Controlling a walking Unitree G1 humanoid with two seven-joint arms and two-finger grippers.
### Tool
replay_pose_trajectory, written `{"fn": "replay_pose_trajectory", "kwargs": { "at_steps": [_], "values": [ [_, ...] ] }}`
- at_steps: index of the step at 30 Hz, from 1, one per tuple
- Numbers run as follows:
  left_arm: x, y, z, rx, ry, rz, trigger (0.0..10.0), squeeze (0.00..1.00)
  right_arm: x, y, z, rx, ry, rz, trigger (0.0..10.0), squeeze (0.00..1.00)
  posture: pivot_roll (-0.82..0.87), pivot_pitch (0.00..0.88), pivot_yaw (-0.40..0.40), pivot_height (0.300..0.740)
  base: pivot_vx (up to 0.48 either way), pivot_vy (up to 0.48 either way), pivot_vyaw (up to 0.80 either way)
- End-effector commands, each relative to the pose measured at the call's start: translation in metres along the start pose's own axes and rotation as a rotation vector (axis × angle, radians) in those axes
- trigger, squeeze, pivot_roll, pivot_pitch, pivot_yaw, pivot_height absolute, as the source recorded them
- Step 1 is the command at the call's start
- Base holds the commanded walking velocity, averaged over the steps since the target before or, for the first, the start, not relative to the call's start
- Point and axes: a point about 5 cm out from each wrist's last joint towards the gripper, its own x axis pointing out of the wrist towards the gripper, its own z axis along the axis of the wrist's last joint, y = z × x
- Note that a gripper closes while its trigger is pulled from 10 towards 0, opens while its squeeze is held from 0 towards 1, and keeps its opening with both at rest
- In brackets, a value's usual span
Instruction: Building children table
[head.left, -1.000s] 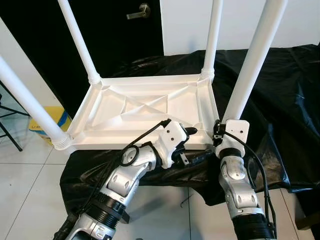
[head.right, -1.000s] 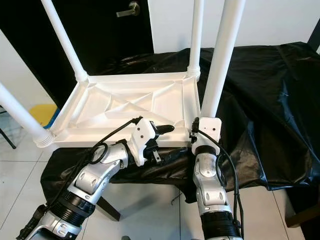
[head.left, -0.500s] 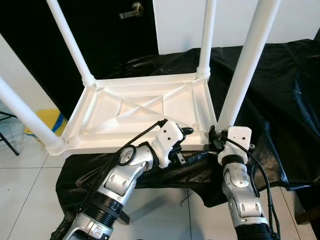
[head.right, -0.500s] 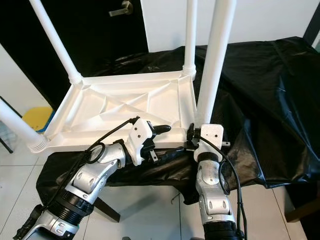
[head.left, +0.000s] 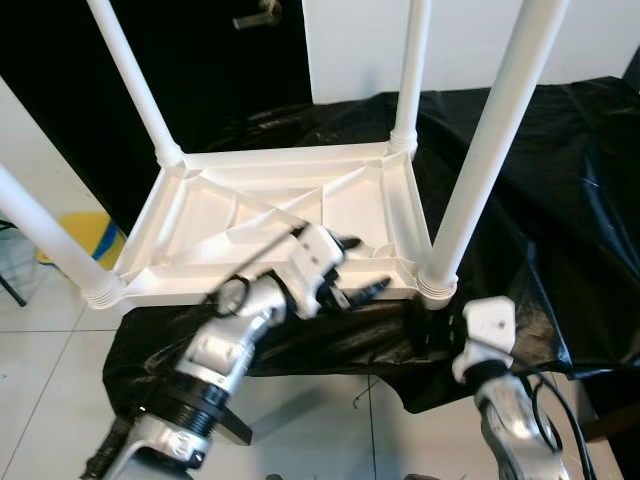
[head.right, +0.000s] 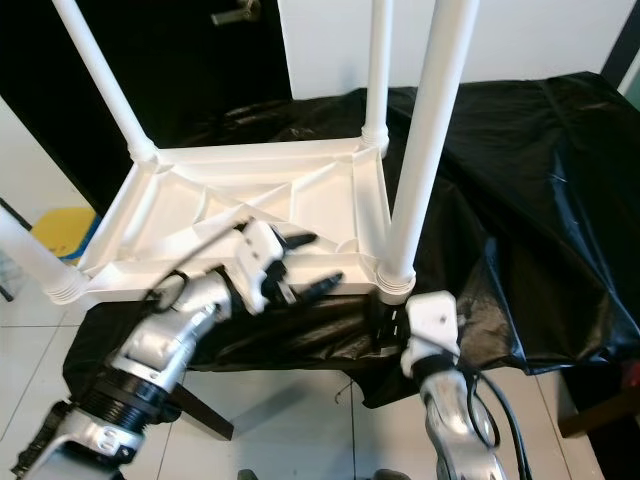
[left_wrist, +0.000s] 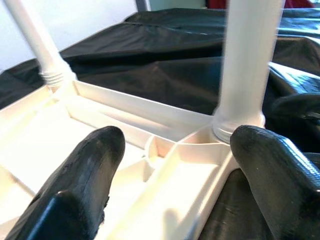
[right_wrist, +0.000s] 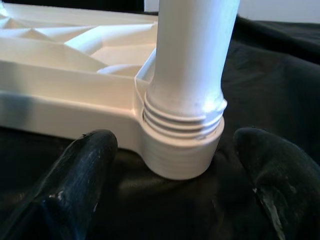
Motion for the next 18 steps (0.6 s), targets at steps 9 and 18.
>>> {"fn": "replay_pose_trajectory", "kwargs": {
  "at_steps": [9, 18],
  "values": [
    [-0.018, 0.031, -0.005, 0.077, 0.056, 0.093, 10.0, 0.0, -0.009, 0.016, -0.002, 0.063, 0.023, 0.273, 10.0, 0.0, -0.15, 0.055, 0.042, 0.74, 0.0, 0.0, 0.0],
    [-0.026, 0.049, -0.001, 0.134, 0.074, 0.149, 10.0, 0.0, 0.001, 0.036, 0.0, 0.125, 0.019, 0.418, 10.0, 0.0, -0.13, 0.05, 0.042, 0.74, 0.0, 0.0, 0.0]
  ]
}}
